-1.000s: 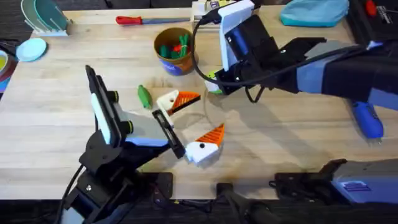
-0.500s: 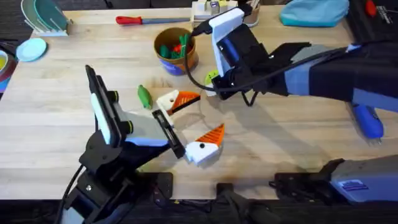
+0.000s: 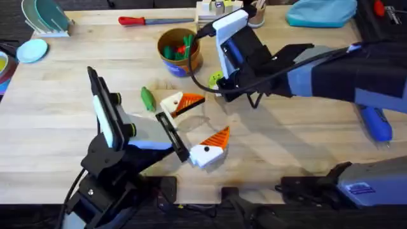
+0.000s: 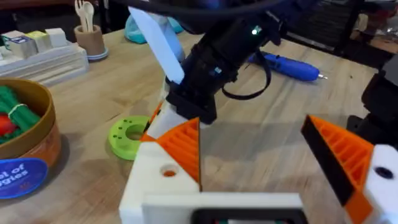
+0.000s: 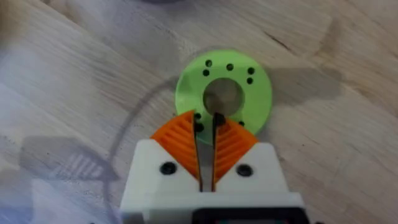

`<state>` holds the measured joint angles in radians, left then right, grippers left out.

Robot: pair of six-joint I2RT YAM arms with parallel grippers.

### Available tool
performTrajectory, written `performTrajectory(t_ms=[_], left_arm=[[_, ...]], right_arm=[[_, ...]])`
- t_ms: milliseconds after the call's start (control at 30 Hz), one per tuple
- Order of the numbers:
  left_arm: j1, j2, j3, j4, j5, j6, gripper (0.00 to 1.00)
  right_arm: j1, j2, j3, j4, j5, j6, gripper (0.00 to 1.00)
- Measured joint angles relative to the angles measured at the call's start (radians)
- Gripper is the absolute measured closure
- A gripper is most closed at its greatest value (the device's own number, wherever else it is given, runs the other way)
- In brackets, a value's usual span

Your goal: Pick up the gripper from the table and insert it into the empty holder that is missing its gripper. Then pick up a screw, insert it into the mounting hole, and use the screwdriver to tighten it. Finally, clean up the table by picking up the vegetable and placing it into the bucket.

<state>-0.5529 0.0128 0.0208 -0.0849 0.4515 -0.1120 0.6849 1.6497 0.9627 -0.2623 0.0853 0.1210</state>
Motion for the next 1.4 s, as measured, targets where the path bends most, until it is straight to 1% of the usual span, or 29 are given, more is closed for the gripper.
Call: performTrajectory(t_ms=[67, 133, 333, 567, 900, 1133, 1233, 1400], left_arm=[[0.000, 0.000, 0.000, 0.000, 0.000, 0.000, 0.008], [0.000, 0.000, 0.000, 0.000, 0.000, 0.000, 0.008], [0.000, 0.000, 0.000, 0.000, 0.000, 0.000, 0.008], [0.000, 0.000, 0.000, 0.000, 0.000, 0.000, 0.008], [0.000, 0.000, 0.000, 0.000, 0.000, 0.000, 0.008], [0.000, 0.000, 0.000, 0.000, 0.000, 0.000, 0.008], [0.000, 0.000, 0.000, 0.000, 0.000, 0.000, 0.008], [0.000, 0.000, 0.000, 0.000, 0.000, 0.000, 0.008]], right_arm=[[0.000, 0.000, 0.002, 0.002, 0.002, -0.003, 0.967], [0.000, 0.000, 0.004, 0.005, 0.004, -0.006, 0.992], [0.000, 0.000, 0.005, 0.004, 0.015, -0.010, 0.994], [0.000, -0.001, 0.005, -0.012, 0.081, -0.011, 0.996], [-0.001, -0.014, 0.014, -0.100, 0.114, -0.033, 0.996], [-0.002, -0.014, 0.093, -0.276, 0.117, -0.045, 0.996], [-0.002, -0.026, 0.150, -0.331, 0.117, -0.071, 0.996], [-0.002, -0.086, 0.271, -0.459, 0.117, -0.103, 0.996]])
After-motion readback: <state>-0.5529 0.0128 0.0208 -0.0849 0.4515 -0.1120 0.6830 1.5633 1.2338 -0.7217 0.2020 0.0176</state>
